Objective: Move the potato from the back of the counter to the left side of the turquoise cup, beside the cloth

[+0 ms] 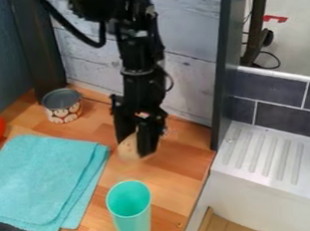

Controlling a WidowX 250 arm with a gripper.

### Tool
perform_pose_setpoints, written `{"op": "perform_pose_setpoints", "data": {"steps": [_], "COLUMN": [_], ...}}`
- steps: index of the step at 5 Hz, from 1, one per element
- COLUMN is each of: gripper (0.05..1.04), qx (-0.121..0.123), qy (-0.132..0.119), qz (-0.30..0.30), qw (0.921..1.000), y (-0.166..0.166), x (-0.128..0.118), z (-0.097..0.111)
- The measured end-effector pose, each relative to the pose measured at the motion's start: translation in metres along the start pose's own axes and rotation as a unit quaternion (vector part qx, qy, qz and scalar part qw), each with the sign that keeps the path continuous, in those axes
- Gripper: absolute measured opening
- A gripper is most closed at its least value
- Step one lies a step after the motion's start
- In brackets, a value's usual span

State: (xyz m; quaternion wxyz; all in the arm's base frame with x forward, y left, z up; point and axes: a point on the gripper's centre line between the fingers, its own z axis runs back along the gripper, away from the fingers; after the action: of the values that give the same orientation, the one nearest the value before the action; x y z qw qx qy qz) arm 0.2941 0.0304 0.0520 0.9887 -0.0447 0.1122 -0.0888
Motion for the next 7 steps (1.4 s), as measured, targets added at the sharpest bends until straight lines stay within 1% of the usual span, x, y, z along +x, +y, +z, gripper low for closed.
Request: {"op": "perform_pose_setpoints", "data": {"steps": [1,2,3,4,5,6,7], "gripper": [0.646,0.646,0.646,0.646,0.646,0.646,0.646], "qx": [-0.005,-0.007,-0.02,-0.024,-0.022,-0.012,-0.006], "qy": [0.01,0.02,0.026,0.016,0.016,0.011,-0.007], "qz": [0.019,0.013,0.008,0.006,0.013,0.017,0.029], "qw": [0.9998,0.9997,0.9994,0.9996,0.9995,0.9997,0.9995], "y": [0.007,0.005,-0.001,-0.003,-0.003,0.001,0.01], "x": [-0.019,-0.029,-0.037,-0.037,-0.039,-0.037,-0.042], "z": [-0.003,-0.015,-0.029,-0.036,-0.039,-0.039,-0.037]}}
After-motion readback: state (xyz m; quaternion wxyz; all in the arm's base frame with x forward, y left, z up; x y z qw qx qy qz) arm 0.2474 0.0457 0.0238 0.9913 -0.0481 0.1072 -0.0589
